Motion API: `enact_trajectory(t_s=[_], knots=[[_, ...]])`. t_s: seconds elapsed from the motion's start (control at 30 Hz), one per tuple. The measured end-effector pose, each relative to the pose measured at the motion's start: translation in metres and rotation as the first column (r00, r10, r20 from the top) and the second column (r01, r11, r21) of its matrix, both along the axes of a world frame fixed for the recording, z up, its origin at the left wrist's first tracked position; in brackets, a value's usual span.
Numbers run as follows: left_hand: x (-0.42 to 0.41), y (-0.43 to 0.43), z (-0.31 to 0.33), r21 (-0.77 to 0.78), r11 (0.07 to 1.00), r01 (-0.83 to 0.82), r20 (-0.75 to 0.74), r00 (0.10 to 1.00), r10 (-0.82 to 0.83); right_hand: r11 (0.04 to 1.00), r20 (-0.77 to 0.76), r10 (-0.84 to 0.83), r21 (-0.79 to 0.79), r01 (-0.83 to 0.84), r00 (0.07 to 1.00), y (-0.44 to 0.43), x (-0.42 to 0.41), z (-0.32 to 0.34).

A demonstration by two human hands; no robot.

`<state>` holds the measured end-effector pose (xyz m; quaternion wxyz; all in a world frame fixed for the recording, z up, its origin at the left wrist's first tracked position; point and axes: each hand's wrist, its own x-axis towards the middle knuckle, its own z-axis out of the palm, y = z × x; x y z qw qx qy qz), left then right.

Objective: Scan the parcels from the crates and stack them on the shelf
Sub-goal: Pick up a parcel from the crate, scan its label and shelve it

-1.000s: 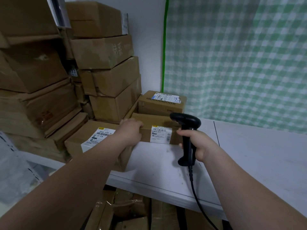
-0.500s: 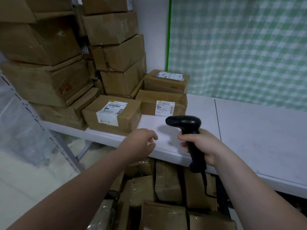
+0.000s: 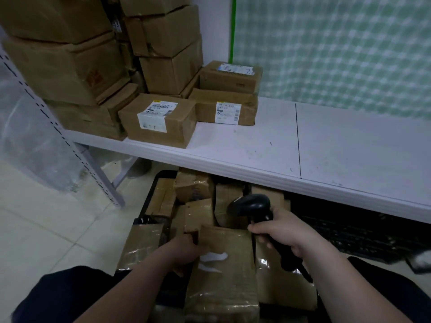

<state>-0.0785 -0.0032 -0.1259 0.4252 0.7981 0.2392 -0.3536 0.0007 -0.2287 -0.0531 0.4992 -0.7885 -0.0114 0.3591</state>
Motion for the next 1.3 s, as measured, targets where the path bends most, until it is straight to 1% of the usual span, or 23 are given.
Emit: enact_trajectory(t_s=[0.07,0.17,0.33,0.4,0.5,0.6,0.73,0.8,0.87,0.93,1.03,1.1,1.17,1.2,1.27,1.3], knots=[[-0.008,0.001,-0.009,-0.133,0.981,-0.139,-0.085,0.988,0.129,0.998,-0.035,0.031,-0.057,-0.033,0.999,-0.001,-0.008,-0.008],[-0.020,-0.005,-0.010,-0.273,0.926,-0.261,-0.178,0.960,0.218,0.997,-0.075,0.020,-0.074,-0.025,0.997,-0.001,-0.019,-0.016],[-0.035,-0.009,-0.020,-0.365,0.831,-0.420,-0.223,0.906,0.359,0.997,-0.189,-0.070,-0.023,0.067,0.979,-0.003,-0.035,-0.025],[-0.039,-0.013,-0.013,-0.383,0.803,-0.457,-0.241,0.888,0.391,0.994,-0.220,-0.100,0.014,0.105,0.970,-0.003,-0.040,-0.025],[-0.043,-0.011,-0.003,-0.432,0.757,-0.490,-0.254,0.872,0.419,0.987,-0.216,-0.134,0.061,0.151,0.967,-0.005,-0.042,-0.023],[-0.045,-0.012,0.013,-0.457,0.737,-0.499,-0.200,0.864,0.461,0.972,-0.201,-0.171,0.127,0.199,0.965,-0.007,-0.040,-0.017],[-0.043,-0.010,0.040,-0.512,0.686,-0.517,-0.146,0.839,0.524,0.931,-0.194,-0.224,0.248,0.268,0.955,-0.006,-0.038,-0.002],[-0.040,-0.005,0.058,-0.552,0.674,-0.491,-0.088,0.838,0.539,0.904,-0.189,-0.247,0.308,0.296,0.950,-0.004,-0.037,0.008],[-0.035,0.002,0.074,-0.584,0.687,-0.432,0.026,0.836,0.549,0.865,-0.187,-0.280,0.377,0.331,0.942,-0.004,-0.034,0.019],[-0.030,0.006,0.093,-0.602,0.721,-0.342,0.175,0.825,0.537,0.820,-0.184,-0.321,0.438,0.369,0.929,-0.004,-0.030,0.033],[-0.023,0.012,0.120,-0.532,0.809,-0.250,0.404,0.765,0.501,0.772,-0.182,-0.346,0.503,0.389,0.920,-0.006,-0.023,0.057],[-0.016,0.018,0.133,-0.490,0.835,-0.252,0.487,0.715,0.502,0.745,-0.159,-0.362,0.542,0.388,0.919,-0.008,-0.018,0.073],[-0.012,0.020,0.149,-0.405,0.877,-0.260,0.585,0.663,0.467,0.722,-0.136,-0.376,0.578,0.381,0.917,-0.010,-0.012,0.087],[-0.009,0.018,0.157,-0.330,0.909,-0.254,0.641,0.646,0.414,0.712,-0.126,-0.380,0.592,0.377,0.916,-0.010,-0.010,0.093],[-0.004,0.011,0.170,-0.143,0.964,-0.223,0.759,0.600,0.252,0.695,-0.109,-0.391,0.616,0.371,0.914,-0.009,-0.005,0.104],[0.000,0.007,0.175,-0.041,0.978,-0.207,0.807,0.569,0.154,0.688,-0.100,-0.395,0.627,0.366,0.913,-0.009,-0.002,0.108]])
